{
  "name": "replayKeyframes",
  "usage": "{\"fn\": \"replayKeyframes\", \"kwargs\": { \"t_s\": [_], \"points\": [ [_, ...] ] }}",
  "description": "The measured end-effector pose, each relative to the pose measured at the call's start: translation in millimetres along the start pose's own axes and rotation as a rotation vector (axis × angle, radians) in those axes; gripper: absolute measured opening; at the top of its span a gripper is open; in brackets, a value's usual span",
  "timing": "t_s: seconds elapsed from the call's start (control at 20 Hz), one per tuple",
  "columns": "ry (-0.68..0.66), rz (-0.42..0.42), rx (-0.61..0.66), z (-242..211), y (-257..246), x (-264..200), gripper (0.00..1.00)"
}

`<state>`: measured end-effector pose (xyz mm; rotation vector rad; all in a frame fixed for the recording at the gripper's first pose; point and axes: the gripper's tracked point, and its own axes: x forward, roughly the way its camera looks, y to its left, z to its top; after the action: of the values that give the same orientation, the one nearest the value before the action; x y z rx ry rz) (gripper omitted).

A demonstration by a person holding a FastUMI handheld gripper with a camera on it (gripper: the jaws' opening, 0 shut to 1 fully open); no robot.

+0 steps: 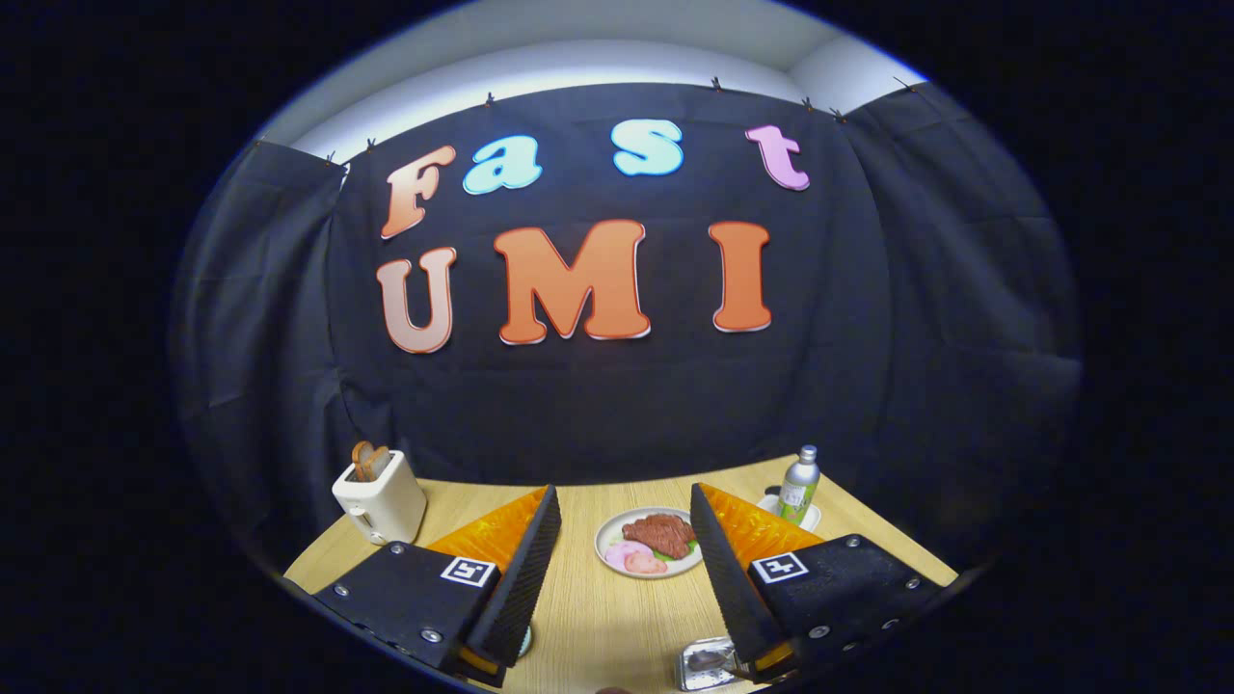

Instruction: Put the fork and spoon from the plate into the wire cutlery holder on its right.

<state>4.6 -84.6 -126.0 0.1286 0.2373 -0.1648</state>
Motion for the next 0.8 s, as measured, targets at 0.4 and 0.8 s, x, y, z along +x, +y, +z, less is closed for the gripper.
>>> {"fn": "replayKeyframes", "kwargs": {
  "t_s": [0.4,0.8],
  "points": [
    [-0.085,0.048,-0.035,4.0,67.6,19.2,0.81],
    [-0.078,0.059,-0.013,-4.9,110.2,26.7,0.81]
  ]
}}
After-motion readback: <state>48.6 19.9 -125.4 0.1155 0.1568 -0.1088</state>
